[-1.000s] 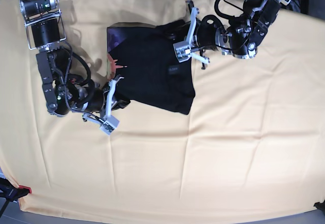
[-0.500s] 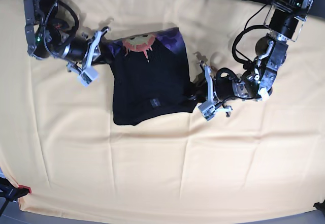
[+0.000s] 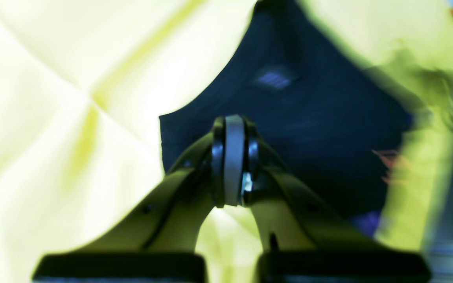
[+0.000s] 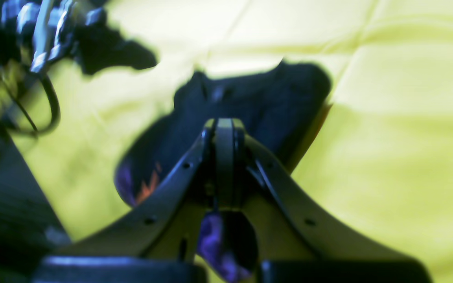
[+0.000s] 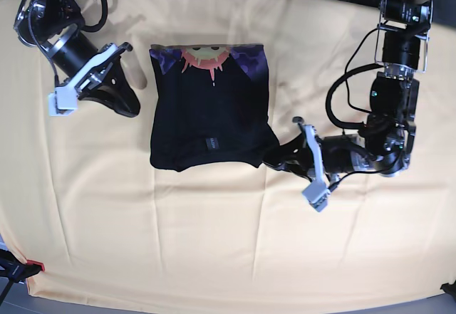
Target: Fold the T-shirt properly
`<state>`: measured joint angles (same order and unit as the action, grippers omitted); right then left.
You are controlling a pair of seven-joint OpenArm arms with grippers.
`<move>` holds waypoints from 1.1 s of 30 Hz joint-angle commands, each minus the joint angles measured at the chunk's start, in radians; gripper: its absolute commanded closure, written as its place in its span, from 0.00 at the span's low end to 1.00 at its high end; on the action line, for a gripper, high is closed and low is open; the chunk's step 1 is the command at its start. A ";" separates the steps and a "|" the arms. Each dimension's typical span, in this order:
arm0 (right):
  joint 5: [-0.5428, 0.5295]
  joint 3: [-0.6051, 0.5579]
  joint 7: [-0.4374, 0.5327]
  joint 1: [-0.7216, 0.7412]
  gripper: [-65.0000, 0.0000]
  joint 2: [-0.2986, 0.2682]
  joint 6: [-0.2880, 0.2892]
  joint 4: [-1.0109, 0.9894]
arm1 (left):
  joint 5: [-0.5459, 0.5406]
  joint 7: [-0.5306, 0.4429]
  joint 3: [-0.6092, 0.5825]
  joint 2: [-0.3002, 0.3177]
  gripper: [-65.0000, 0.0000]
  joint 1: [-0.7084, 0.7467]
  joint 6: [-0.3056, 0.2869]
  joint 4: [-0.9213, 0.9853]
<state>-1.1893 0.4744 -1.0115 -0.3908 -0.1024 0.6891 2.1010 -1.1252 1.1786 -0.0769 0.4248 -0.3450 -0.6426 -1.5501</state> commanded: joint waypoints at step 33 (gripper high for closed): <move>-0.294 0.316 -0.363 -0.918 1.00 -0.088 0.009 0.050 | -0.252 0.179 0.788 0.070 1.00 1.654 -0.028 -0.608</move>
<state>-1.4563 0.7795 -1.3785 -1.2900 -0.1898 0.6937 2.1380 -1.3582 1.3598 0.6998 0.4839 1.2980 -0.6674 -2.1468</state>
